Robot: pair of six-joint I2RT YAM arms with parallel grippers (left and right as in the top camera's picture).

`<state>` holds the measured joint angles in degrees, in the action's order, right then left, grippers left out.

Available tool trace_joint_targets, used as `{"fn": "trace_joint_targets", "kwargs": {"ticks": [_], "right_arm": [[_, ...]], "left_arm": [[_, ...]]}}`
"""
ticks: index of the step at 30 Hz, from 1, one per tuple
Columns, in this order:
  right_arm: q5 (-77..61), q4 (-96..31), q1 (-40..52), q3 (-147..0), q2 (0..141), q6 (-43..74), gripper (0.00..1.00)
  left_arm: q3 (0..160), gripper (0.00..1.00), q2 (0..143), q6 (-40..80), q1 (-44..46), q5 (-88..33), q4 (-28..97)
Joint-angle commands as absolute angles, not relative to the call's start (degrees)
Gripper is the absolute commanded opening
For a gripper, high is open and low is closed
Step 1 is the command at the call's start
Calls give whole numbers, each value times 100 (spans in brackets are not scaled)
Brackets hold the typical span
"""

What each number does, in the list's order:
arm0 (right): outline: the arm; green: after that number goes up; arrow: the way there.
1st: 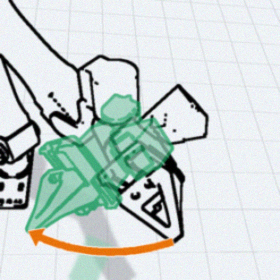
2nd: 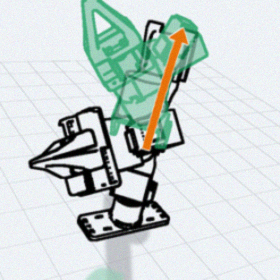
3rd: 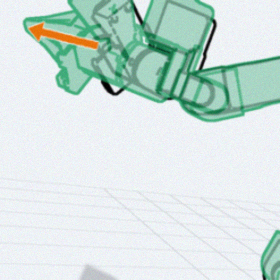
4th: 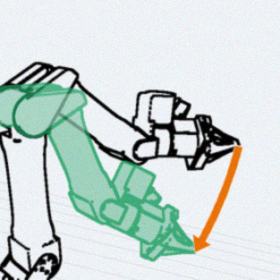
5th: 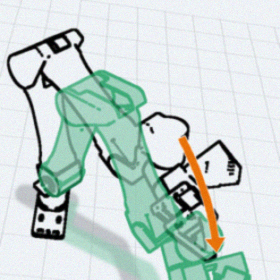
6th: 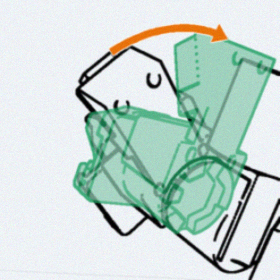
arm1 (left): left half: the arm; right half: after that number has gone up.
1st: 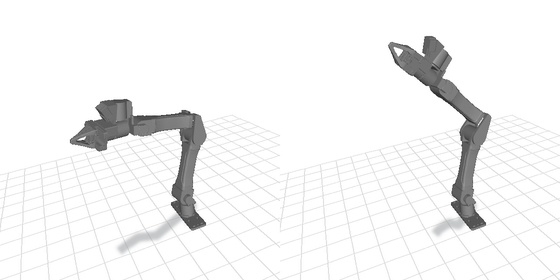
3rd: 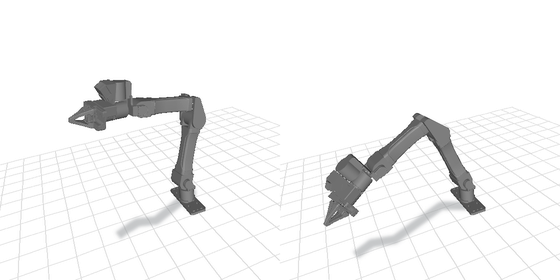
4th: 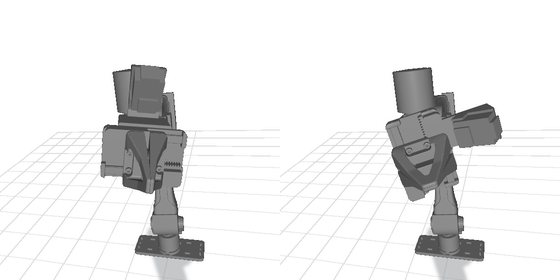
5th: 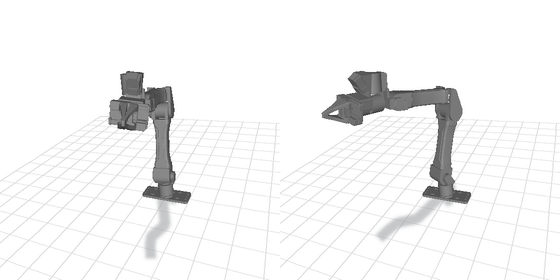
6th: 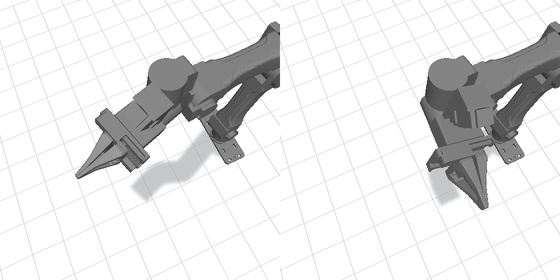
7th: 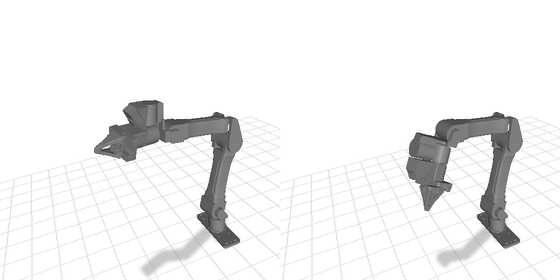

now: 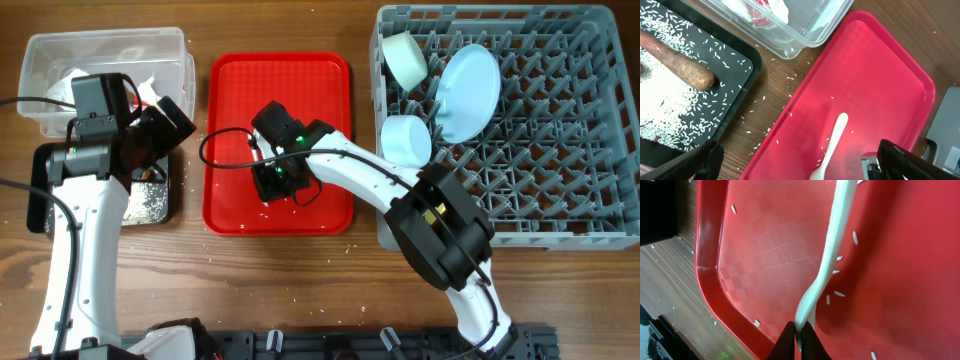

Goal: Sort waste into correct bins and load items into the dishwasher rack
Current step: 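Carry the white spoon into the dish rack and release it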

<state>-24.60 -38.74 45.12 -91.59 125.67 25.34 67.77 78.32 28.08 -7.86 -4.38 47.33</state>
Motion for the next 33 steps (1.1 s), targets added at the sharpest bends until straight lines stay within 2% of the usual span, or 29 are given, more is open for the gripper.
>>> {"fn": "trace_joint_targets", "kwargs": {"ticks": [1, 6, 14, 17, 21, 27, 33], "right_arm": [[-1396, -4287, 4316, -9111, 12809, 2893, 4], [-1031, -4536, 4038, -9183, 11939, 2687, 4], [-462, -5708, 2998, -9181, 9295, 2759, 4], [311, -6248, 2357, -9181, 8705, 4082, 4], [1162, -7214, 1496, -9063, 8578, 6274, 4], [1146, -6742, 1103, -7926, 8586, 7686, 4], [521, -5328, 1105, -6698, 8589, 8016, 4]], "left_arm": [[6770, 100, 7850, 2740, -751, -401, 4720], [6770, 100, 7850, 2740, -751, -401, 4720], [6770, 100, 7850, 2740, -751, -401, 4722], [6770, 100, 7850, 2740, -751, -401, 4720], [6772, 100, 7850, 2740, -751, -401, 4720], [6770, 100, 7850, 2740, -751, -401, 4720], [6772, 100, 7850, 2740, -751, -401, 4720]]}}
